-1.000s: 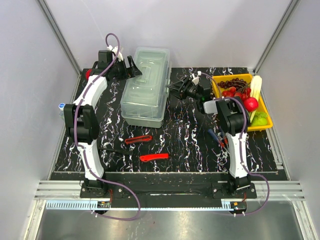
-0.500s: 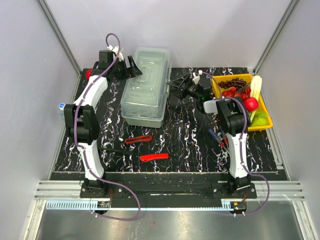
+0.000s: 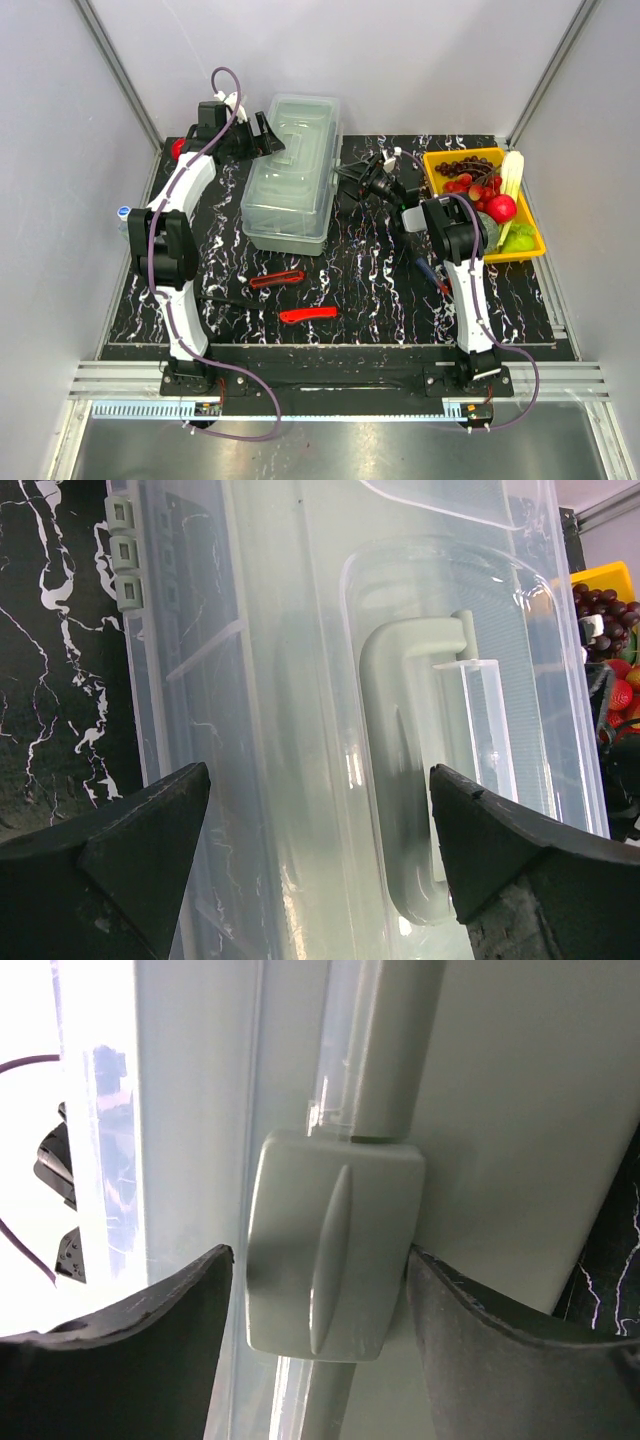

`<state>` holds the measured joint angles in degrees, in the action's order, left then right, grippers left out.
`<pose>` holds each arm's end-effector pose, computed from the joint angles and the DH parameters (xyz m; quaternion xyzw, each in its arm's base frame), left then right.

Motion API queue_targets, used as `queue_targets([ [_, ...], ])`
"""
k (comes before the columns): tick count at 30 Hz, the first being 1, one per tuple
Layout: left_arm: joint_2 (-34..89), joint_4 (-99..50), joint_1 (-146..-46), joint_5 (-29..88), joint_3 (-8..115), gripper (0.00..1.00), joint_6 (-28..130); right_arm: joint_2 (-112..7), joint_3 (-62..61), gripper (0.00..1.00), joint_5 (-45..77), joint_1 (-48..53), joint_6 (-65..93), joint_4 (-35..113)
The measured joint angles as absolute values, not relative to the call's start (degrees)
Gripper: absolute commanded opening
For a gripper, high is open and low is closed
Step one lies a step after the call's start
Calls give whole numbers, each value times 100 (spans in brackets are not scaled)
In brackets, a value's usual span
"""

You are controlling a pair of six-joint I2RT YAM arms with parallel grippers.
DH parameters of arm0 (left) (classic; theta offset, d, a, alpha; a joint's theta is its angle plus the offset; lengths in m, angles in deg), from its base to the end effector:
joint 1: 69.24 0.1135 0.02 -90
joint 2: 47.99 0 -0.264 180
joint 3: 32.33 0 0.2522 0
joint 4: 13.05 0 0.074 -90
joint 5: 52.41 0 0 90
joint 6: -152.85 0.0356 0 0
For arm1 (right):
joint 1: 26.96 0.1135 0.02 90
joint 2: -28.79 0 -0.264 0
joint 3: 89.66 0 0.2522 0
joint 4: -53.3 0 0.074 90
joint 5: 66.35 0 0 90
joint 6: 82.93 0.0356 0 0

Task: Pack the tool kit

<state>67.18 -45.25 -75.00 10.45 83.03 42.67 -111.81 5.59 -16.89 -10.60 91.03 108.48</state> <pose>0.4701 -0.0637 0.2973 0.0061 0.8578 -0.3057 0.4131 0.4740 0.1633 0.1189 0.1158 0.6494 0.6940 0.2885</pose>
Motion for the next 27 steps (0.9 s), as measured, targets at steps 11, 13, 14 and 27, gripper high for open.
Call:
queue_targets([
  [11, 6718, -4466, -7520, 1065, 8285, 91, 4269, -11187, 557, 34, -1737, -1073, 8977, 10658],
  [13, 6718, -4425, -7522, 1065, 8263, 91, 4269, -11065, 489, 33, -1713, -1073, 8837, 10437],
  [14, 6718, -4403, -7529, 1065, 8253, 91, 4269, -11017, 461, 32, -1695, -1073, 8773, 10359],
  [27, 6675, -4366, -7601, 1290, 8215, 91, 4271, -10376, 384, 29, -1518, -1073, 7941, 8765],
])
